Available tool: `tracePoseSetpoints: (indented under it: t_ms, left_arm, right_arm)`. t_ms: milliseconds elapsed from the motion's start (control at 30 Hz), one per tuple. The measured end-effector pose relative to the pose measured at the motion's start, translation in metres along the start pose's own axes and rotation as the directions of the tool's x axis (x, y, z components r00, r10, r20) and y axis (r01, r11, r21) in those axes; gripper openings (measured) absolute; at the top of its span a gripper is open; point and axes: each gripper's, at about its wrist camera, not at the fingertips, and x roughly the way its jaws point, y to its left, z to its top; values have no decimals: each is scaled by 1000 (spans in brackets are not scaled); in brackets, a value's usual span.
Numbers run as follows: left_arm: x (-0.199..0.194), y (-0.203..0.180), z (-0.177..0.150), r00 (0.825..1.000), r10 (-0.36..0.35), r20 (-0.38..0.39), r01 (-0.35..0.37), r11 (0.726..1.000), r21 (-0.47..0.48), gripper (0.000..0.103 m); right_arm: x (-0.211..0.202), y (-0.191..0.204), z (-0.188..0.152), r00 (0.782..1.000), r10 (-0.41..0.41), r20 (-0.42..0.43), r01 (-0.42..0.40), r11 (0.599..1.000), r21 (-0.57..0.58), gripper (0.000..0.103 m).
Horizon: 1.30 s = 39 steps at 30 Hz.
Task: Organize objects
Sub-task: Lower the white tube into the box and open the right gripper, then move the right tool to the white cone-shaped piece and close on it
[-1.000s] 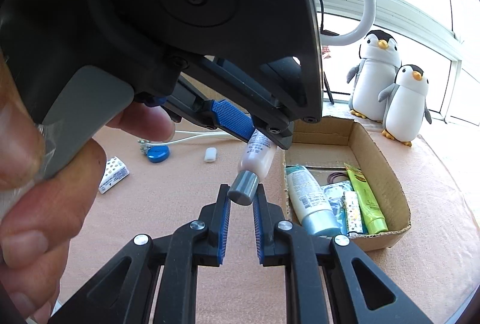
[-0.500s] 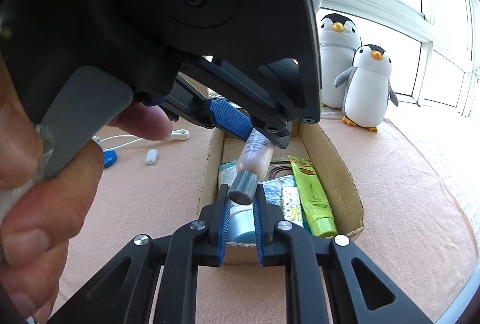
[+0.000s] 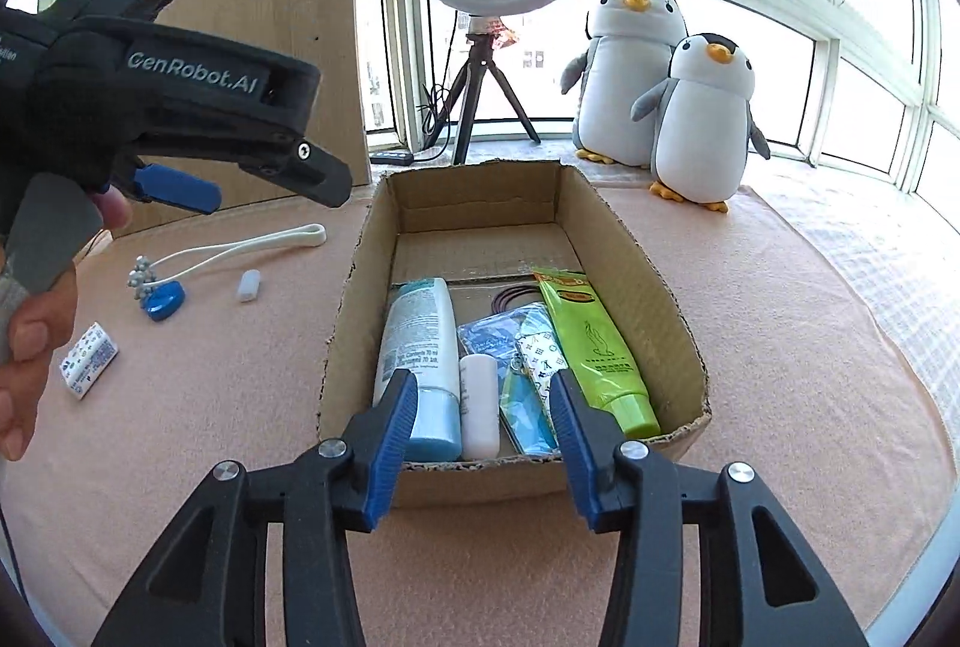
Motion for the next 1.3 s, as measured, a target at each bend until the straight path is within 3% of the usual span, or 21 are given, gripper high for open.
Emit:
tracePoseSetpoints:
  t_ms: [233, 400, 633, 800, 1033, 1300]
  left_arm:
    - [-28, 77, -41, 998, 56, 1, -56, 993, -108, 103]
    - [-52, 139, -75, 994, 112, 5, -108, 969, -221, 103]
    - [-79, 209, -123, 986, 168, -10, -161, 922, -353, 103]
    - [-94, 244, -160, 982, 188, -30, -183, 888, -421, 103]
    - [-99, 274, -200, 975, 211, -64, -215, 845, -490, 102]
    - [-104, 287, -214, 972, 223, -76, -230, 822, -522, 102]
  right_arm:
    - [12, 46, 14, 997, 78, -2, -78, 993, -85, 51]
    - [23, 94, 17, 986, 161, -45, -166, 973, -159, 55]
    - [73, 143, 9, 949, 224, -221, -266, 947, -180, 55]
    - [111, 154, 5, 934, 204, -294, -257, 954, -153, 55]
    - [137, 167, 20, 948, 152, -279, -215, 953, -212, 55]
    - [167, 185, 48, 951, 147, -273, -214, 948, -236, 55]
